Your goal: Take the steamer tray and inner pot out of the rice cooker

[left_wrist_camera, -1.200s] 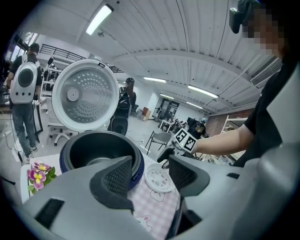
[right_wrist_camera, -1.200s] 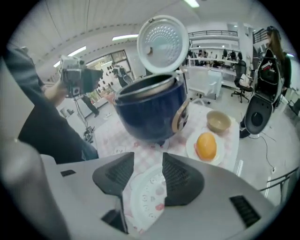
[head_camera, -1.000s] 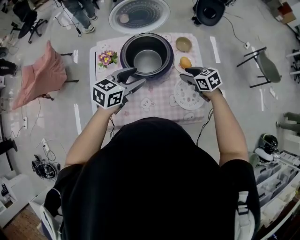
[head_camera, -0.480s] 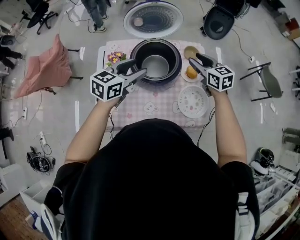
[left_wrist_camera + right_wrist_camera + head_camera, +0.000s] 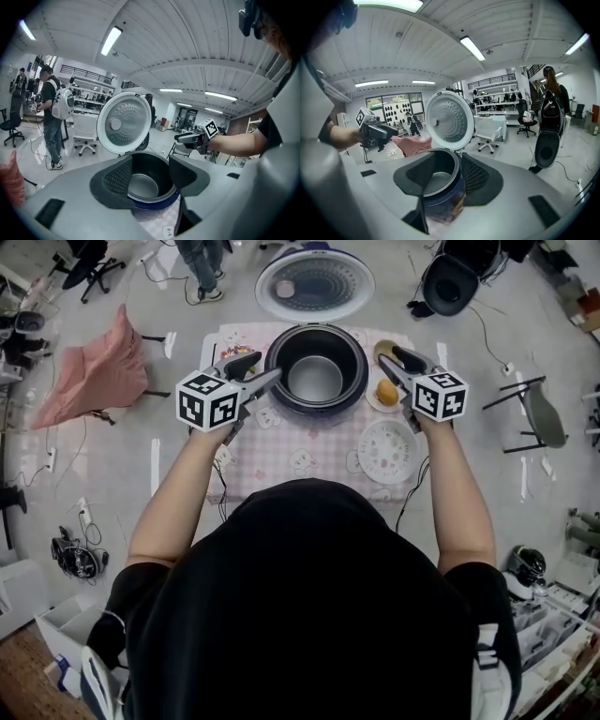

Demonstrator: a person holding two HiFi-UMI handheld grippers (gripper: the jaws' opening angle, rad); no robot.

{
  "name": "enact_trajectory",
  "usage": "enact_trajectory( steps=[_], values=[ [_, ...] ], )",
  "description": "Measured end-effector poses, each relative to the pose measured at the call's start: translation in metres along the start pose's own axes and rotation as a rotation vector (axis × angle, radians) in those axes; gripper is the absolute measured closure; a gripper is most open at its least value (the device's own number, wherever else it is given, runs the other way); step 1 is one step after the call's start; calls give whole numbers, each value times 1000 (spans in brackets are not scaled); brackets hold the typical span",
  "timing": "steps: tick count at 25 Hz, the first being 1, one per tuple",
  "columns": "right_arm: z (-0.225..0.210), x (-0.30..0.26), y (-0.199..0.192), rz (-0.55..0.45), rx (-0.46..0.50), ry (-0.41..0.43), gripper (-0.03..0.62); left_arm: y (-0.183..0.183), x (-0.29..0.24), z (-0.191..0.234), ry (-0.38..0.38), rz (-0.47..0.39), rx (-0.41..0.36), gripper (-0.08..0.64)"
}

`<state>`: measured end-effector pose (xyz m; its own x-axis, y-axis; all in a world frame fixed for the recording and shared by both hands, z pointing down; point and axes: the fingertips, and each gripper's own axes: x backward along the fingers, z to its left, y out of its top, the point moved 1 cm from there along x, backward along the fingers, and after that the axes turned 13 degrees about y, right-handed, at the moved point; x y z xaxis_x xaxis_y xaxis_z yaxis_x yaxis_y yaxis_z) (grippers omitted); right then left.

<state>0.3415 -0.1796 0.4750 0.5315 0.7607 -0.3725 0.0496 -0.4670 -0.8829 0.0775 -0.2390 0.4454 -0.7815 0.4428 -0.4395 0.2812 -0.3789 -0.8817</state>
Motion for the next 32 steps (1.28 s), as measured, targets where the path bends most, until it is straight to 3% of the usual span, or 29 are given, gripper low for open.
enact_trajectory(
  steps=[5, 15, 21, 27, 32],
  values=[
    [-9, -22, -32, 63, -51, 2, 434, -37, -25, 16, 36, 111, -48, 299],
    [-7, -58, -75, 154, -72, 42, 437, -89, -67, 41, 63, 265, -25, 302],
    [-14, -72, -85, 191, -96, 36, 433, -96, -90, 43, 73, 305, -39, 317],
    [-18, -85, -91, 188, -202, 15, 433, -94, -96, 49, 131, 336, -94, 368],
    [-19, -84, -85, 133, -291, -11, 459, -88, -104, 47, 147, 315, -24, 368]
  ],
)
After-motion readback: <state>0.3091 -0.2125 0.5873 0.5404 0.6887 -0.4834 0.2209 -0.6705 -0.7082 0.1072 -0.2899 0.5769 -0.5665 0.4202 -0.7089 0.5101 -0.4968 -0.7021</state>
